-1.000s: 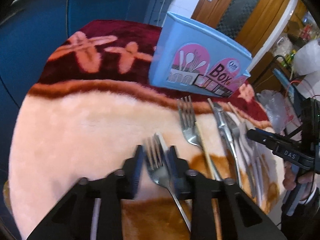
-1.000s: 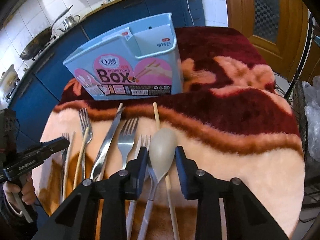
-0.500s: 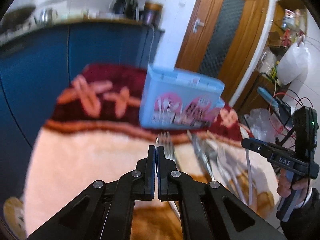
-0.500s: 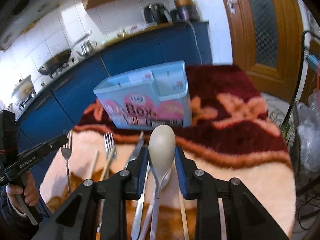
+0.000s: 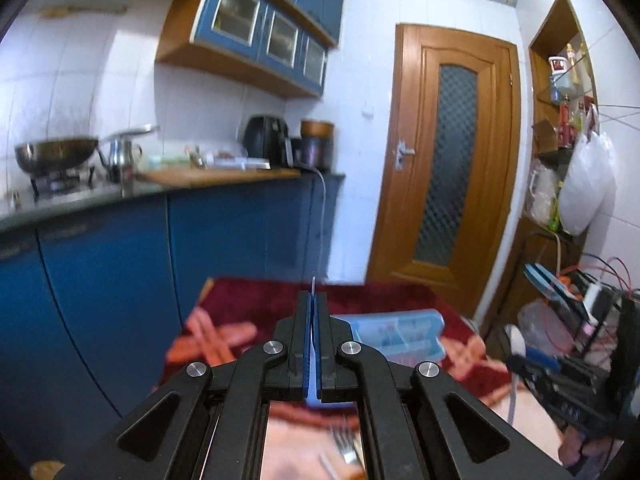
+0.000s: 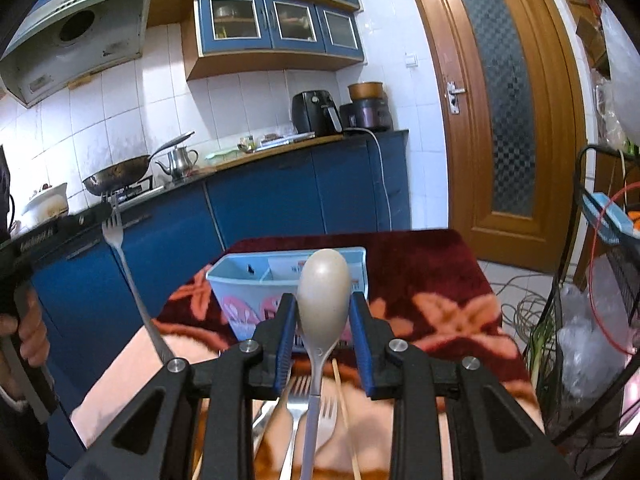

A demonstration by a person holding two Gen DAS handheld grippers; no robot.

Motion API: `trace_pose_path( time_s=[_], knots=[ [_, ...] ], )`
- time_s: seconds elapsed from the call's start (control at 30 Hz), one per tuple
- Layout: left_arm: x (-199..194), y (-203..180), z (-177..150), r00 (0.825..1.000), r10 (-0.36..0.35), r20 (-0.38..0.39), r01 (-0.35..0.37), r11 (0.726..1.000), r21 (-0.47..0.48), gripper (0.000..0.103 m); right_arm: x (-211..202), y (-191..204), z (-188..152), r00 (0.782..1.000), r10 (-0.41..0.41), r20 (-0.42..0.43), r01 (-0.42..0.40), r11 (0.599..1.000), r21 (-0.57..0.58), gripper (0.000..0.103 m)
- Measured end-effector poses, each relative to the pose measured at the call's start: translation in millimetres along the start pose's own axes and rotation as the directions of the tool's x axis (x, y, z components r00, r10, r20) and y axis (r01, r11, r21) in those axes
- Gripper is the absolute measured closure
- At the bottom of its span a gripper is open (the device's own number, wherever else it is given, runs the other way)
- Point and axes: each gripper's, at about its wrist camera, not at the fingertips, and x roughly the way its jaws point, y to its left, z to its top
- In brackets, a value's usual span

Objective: Organize utensils
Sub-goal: 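Lift spoon and fork into the blue Box caddy and open both tools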

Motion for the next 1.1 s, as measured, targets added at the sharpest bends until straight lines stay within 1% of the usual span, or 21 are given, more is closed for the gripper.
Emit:
trace_pose_path(
  time_s=[0.17, 0.27, 0.37, 0.5, 0.7, 0.83, 0.97, 1.1],
  knots=[
    [17.2, -10.1, 29.1, 0.996, 0.061, 0.061, -0.065, 0.996, 0.054, 0.102, 14.8, -3.4, 23.6, 0.999, -0.006, 0.039, 0.007, 1.000, -0.005, 0.073],
    [37.1, -14.5, 40.6, 0.993, 0.090, 0.074, -0.096, 0.993, 0.073, 0.102, 24.8, -7.0, 37.0, 0.998, -0.012, 0.063, 0.012, 1.000, -0.002, 0.073],
    [58.9, -20.1, 48.7, 0.992, 0.104, 0.078, -0.111, 0.990, 0.090, 0.102, 38.8, -10.9, 51.2, 0.996, -0.018, 0.088, 0.017, 1.000, 0.003, 0.073],
    [85.4, -28.6, 53.7, 0.989, 0.118, 0.088, -0.129, 0.982, 0.135, 0.102, 56.4, -11.3, 65.7, 0.991, -0.034, 0.126, 0.036, 0.999, -0.010, 0.073],
    [117.4, -27.5, 42.5, 0.990, 0.123, 0.071, -0.133, 0.979, 0.157, 0.102, 91.3, -9.2, 77.7, 0.980, -0.069, 0.184, 0.079, 0.996, -0.047, 0.073],
    [135.6, -22.4, 29.0, 0.994, 0.104, 0.041, -0.109, 0.983, 0.147, 0.102, 110.0, -11.0, 75.9, 0.978, -0.086, 0.190, 0.098, 0.994, -0.056, 0.073],
    [149.9, -22.9, 9.7, 0.997, 0.079, 0.000, -0.079, 0.986, 0.146, 0.102, 126.9, -10.2, 66.3, 0.981, -0.099, 0.168, 0.115, 0.989, -0.094, 0.073],
    [157.1, -23.7, -9.0, 0.998, 0.049, -0.041, -0.043, 0.989, 0.142, 0.102, 136.7, -12.3, 57.1, 0.990, -0.085, 0.114, 0.097, 0.990, -0.106, 0.072]
  ],
)
